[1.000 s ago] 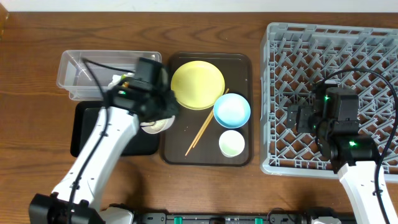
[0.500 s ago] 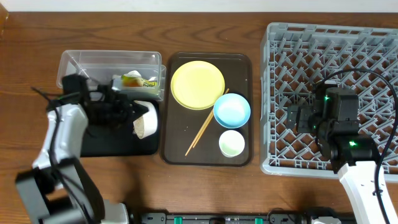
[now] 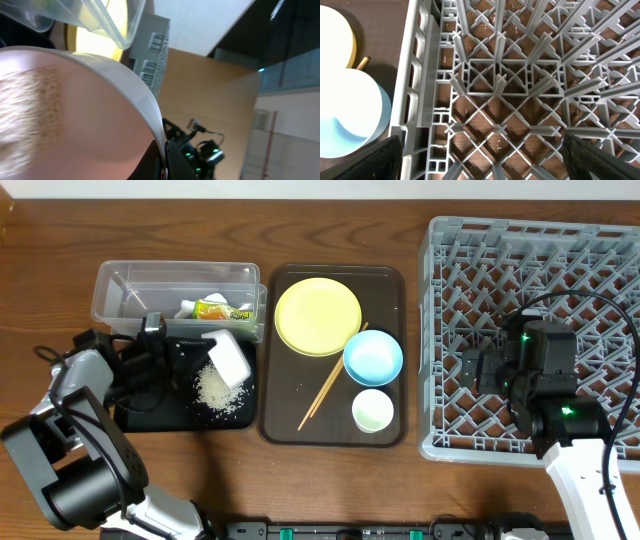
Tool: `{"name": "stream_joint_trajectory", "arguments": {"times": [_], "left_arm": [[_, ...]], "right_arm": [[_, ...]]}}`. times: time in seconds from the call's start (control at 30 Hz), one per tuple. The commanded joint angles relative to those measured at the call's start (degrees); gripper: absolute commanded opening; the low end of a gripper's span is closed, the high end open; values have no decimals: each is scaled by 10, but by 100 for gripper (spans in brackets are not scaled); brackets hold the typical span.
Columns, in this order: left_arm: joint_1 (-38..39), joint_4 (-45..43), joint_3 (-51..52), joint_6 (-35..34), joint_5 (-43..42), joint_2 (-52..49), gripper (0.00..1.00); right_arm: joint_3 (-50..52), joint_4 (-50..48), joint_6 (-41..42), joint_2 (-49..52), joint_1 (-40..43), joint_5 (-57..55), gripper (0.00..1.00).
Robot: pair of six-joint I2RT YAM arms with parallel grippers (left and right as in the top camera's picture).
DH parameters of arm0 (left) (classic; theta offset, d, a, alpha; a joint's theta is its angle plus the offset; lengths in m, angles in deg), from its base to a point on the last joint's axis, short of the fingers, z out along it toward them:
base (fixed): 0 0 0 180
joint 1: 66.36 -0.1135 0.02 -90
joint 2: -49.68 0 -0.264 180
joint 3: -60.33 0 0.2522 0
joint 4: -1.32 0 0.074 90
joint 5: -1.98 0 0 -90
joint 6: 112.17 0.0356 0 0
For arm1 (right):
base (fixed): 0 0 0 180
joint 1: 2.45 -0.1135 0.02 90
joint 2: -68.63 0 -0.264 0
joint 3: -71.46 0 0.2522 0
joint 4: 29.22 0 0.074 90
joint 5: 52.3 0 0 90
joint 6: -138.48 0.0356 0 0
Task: Sort waste into correct bins and load items into the dishwasher rack
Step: 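Tip the white bowl over the black tray to pour out rice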
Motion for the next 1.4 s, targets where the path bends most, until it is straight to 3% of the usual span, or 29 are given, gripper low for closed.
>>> {"name": "stream_joint_trajectory", "arguments": {"times": [0.0, 0.2, 0.5, 0.73, 0.93, 1.07, 1.13, 1.23, 1.37], "left_arm": [[-16, 11, 0, -54, -37, -2, 6], [-36, 12, 0, -126, -37, -2, 6], [-42, 13, 0, -152, -37, -2, 6], [-42, 18, 0, -221, -37, -2, 6], [-42, -10, 0, -192, -37, -2, 6], [-42, -77, 0, -81, -35, -2, 6], [-42, -88, 0, -61, -35, -2, 6], [-42, -95, 0, -71, -31, -2, 6], [-42, -71, 0, -152, -31, -2, 6]], "right_arm": [[-12, 1, 1, -2, -5, -4, 99], [-12, 3, 1, -2, -5, -4, 99], [-12, 3, 1, -2, -5, -4, 99], [-12, 3, 0, -2, -5, -4, 99], [-12, 3, 1, -2, -5, -4, 99], [-12, 3, 0, -2, -5, -4, 99], [-12, 3, 1, -2, -5, -4, 99], [-12, 3, 1, -2, -5, -4, 99], [-12, 3, 0, -2, -5, -4, 99]]}}
